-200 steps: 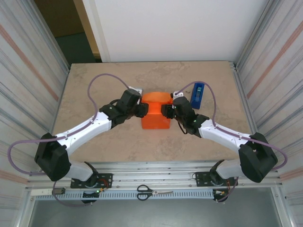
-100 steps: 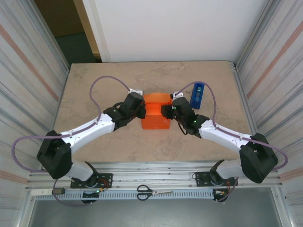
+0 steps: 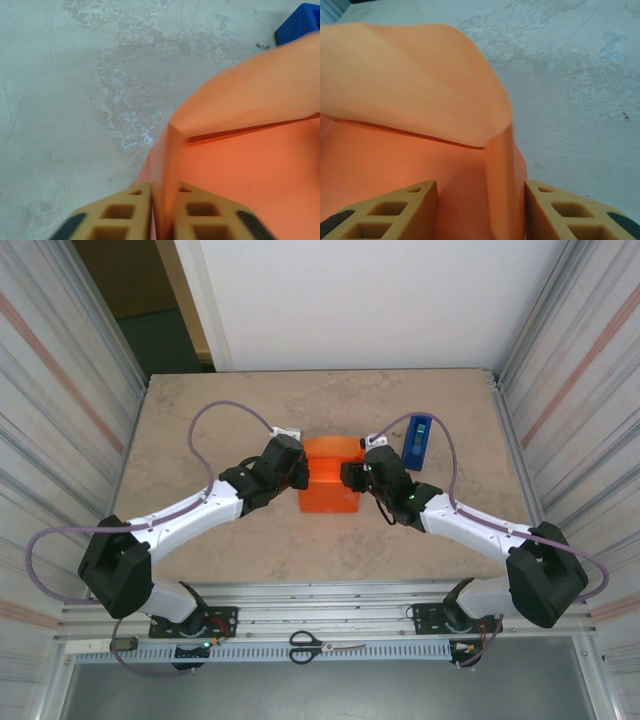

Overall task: Wrap the gift box in paper
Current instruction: Fold the wrapping paper for the sixth time on the gift box.

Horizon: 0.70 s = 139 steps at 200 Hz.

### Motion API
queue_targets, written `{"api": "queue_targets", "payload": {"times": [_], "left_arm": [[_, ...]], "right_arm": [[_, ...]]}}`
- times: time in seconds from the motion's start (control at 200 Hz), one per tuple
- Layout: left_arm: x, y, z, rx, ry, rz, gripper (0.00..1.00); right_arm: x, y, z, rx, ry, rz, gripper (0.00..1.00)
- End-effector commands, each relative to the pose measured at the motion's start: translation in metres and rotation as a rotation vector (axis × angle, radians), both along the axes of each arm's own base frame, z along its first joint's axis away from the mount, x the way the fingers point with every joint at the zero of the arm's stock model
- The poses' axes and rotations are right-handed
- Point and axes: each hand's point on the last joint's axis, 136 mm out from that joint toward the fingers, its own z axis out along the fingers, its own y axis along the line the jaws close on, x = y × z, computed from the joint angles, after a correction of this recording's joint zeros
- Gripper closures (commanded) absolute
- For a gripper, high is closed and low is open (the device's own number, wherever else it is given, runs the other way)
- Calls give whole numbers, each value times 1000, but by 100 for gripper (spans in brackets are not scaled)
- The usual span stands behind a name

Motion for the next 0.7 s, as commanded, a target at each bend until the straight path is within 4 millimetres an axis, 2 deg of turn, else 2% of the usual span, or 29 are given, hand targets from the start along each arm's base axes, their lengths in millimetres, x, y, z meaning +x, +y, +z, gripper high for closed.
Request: {"api": "queue_targets", "payload": {"times": [0.0,0.085,0.195,0.246,0.441,0.481,0.506,0.571,0.641,0.691], "left_arm": [[1,5,23,-11,-48,29,84],[4,6,30,-3,-71,27,76],[8,6,33,10,-78,20,83],[9,5,35,12,-81,14,100],[11,2,43,12,-93,6,100],[11,2,44,13,-91,4,83],[11,2,45,13,-91,4,79],[12,3,49,12,-97,8,82],[13,4,54,12,-108,12,76],[14,4,56,15,-111,8,90]], "right_arm": [[-13,-16,-26,-92,85,-28,53],[-13,-15,-28,-95,89,-25,54],[-13,-15,-28,-97,93,-23,55],[-13,-14,-28,-97,93,-23,55],[-12,-14,-25,-97,86,-22,56],[-12,-14,-24,-96,84,-22,56],[-12,-14,-25,-97,85,-21,56],[-12,-14,-25,-98,87,-22,56],[-12,-14,-24,-100,86,-22,56],[-12,-14,-24,-101,88,-22,56]]}}
